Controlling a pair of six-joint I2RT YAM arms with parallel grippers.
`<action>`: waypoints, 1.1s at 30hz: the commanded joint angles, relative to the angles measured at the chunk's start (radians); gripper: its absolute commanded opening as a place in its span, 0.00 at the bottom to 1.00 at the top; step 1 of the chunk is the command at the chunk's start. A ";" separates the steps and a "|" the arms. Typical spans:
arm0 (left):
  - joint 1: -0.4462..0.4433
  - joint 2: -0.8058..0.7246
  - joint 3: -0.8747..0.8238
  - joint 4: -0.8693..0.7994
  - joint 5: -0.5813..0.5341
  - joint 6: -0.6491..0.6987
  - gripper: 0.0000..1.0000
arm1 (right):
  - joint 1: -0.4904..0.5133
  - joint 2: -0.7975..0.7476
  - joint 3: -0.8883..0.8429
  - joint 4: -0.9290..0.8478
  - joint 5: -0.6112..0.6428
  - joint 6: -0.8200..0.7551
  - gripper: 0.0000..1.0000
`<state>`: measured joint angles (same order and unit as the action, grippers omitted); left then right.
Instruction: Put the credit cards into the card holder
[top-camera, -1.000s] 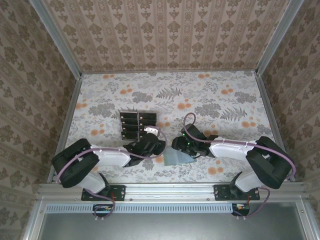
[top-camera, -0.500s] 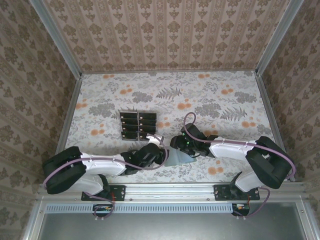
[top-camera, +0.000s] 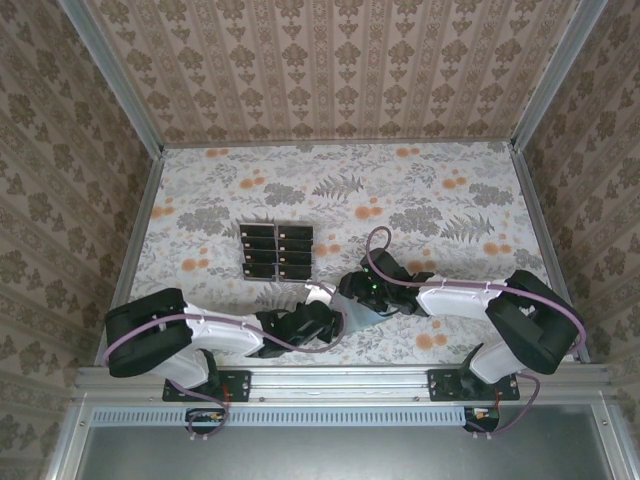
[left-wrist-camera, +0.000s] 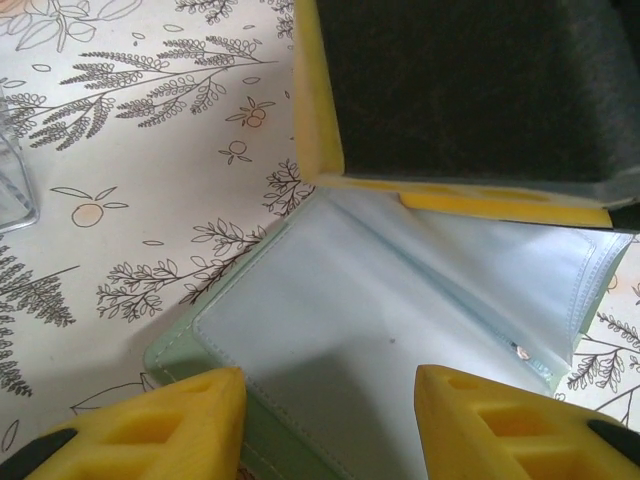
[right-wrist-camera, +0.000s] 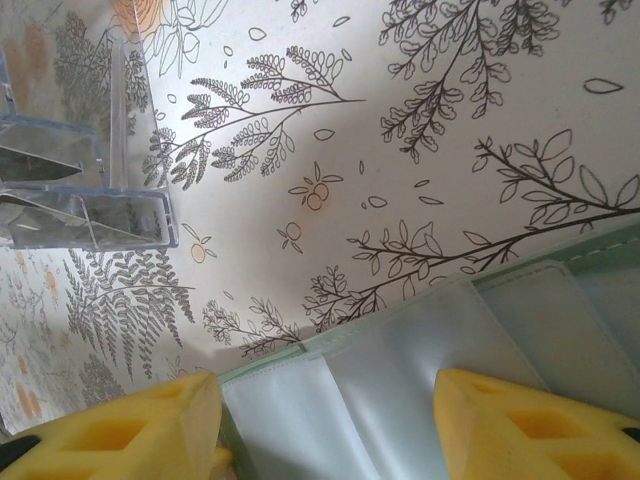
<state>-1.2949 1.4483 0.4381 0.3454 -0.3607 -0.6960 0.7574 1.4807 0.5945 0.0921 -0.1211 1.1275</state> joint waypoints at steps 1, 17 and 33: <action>-0.007 -0.014 0.010 0.003 -0.060 -0.043 0.48 | 0.006 -0.035 0.010 -0.049 -0.008 -0.046 0.59; -0.003 0.072 -0.004 0.081 -0.061 -0.082 0.30 | -0.009 -0.096 0.160 -0.357 0.097 -0.348 0.58; 0.152 0.215 0.097 0.147 0.064 0.058 0.14 | -0.030 -0.053 0.072 -0.381 0.193 -0.324 0.57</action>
<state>-1.1770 1.6241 0.4953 0.4904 -0.3542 -0.7094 0.7380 1.4616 0.7013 -0.2440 0.0231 0.7845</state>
